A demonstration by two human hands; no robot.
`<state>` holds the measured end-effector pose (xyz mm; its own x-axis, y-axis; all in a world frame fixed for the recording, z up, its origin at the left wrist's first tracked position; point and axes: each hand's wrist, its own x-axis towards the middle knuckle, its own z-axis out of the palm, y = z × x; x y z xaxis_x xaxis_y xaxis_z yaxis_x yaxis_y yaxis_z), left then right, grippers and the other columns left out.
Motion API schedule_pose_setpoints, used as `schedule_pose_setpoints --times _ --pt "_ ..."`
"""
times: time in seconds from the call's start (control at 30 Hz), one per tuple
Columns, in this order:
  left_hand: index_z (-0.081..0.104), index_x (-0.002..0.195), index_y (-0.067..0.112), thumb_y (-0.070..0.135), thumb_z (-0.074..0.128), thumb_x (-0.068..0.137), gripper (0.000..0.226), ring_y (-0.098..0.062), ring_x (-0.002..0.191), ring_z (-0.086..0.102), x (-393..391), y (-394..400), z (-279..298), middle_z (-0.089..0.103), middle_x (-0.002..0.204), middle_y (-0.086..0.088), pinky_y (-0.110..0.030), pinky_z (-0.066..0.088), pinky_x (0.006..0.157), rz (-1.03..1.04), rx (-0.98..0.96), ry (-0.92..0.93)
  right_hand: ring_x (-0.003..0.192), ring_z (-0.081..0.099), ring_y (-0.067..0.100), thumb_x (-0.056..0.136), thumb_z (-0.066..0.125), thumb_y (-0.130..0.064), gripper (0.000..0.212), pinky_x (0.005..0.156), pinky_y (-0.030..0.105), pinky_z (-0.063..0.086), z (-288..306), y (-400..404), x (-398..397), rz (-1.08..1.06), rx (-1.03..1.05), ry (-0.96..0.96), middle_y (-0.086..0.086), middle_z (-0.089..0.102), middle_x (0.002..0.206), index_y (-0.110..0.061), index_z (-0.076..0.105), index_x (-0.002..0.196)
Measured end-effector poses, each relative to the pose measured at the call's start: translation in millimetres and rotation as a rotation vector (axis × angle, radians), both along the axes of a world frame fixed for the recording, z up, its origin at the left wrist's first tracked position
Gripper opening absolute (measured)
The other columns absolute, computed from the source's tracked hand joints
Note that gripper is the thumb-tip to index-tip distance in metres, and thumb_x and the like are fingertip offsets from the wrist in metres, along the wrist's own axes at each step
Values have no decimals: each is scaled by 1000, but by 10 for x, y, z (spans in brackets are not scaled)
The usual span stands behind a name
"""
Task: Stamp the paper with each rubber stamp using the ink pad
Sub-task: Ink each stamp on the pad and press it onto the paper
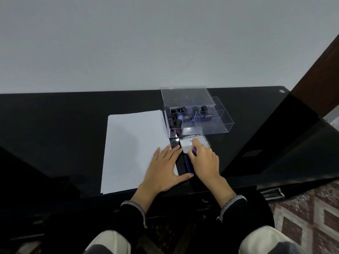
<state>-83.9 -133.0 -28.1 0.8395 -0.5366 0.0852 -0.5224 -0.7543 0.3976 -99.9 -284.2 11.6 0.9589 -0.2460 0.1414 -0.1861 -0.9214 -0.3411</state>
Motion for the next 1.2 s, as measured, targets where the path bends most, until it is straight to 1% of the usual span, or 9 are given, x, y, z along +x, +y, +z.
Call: schedule_pose_setpoints --times 0.33,0.47,0.53,0.6,0.67,0.77,0.9,1.03,1.2 --pt "18 153 29 84 36 79 94 -7 148 0 13 5 64 11 160 15 -36 -8 121 -26 -2 76 64 51 27 92 46 -18 13 59 35 40 59 -9 53 24 33 22 5 56 70 -17 37 84" --pt "33 148 29 59 40 95 62 4 142 10 51 169 216 23 153 20 -20 2 115 10 -263 247 69 54 27 94 45 -26 18 63 35 40 186 -35 39 6 83 35 1 55 72 -17 39 81" --pt "50 138 25 43 40 101 42 -5 141 25 102 335 245 39 148 12 -25 10 118 127 -344 153 64 52 22 95 46 -31 22 61 35 39 263 44 13 -55 245 -77 0 52 68 -19 38 79" --pt "62 125 19 26 45 102 29 -16 134 40 164 532 232 51 140 2 -33 22 117 328 -394 3 58 46 17 96 48 -31 23 58 34 40 340 235 8 -59 564 -178 1 48 66 -20 36 80" --pt "62 121 16 17 50 98 26 -23 132 41 220 729 247 51 139 -4 -37 29 113 565 -366 -61 64 49 16 98 48 -26 15 59 29 42 357 466 53 -4 816 -186 4 53 71 -16 42 89" --pt "52 133 15 20 53 96 37 -29 135 32 274 1001 303 37 148 -8 -43 35 108 830 -324 68 82 61 16 98 49 -25 9 68 25 45 259 720 187 18 984 -147 1 65 83 -17 46 100" --pt "47 135 14 24 53 96 41 -29 123 40 301 1177 354 46 137 -11 -41 44 87 897 -289 165 89 63 17 98 49 -25 7 69 23 44 101 846 288 39 990 -110 5 67 88 -19 46 100" --pt "44 136 11 24 52 97 42 -29 122 41 263 1131 403 47 133 -10 -38 42 81 886 -253 198 86 63 21 99 48 -24 6 71 26 46 64 848 292 35 983 -135 6 67 86 -18 47 97" --pt "49 125 7 21 47 97 31 -26 115 42 128 1077 380 44 131 -8 -33 38 70 920 -161 178 83 63 25 99 48 -24 7 75 37 52 16 832 223 17 946 -147 9 65 85 -20 46 94"
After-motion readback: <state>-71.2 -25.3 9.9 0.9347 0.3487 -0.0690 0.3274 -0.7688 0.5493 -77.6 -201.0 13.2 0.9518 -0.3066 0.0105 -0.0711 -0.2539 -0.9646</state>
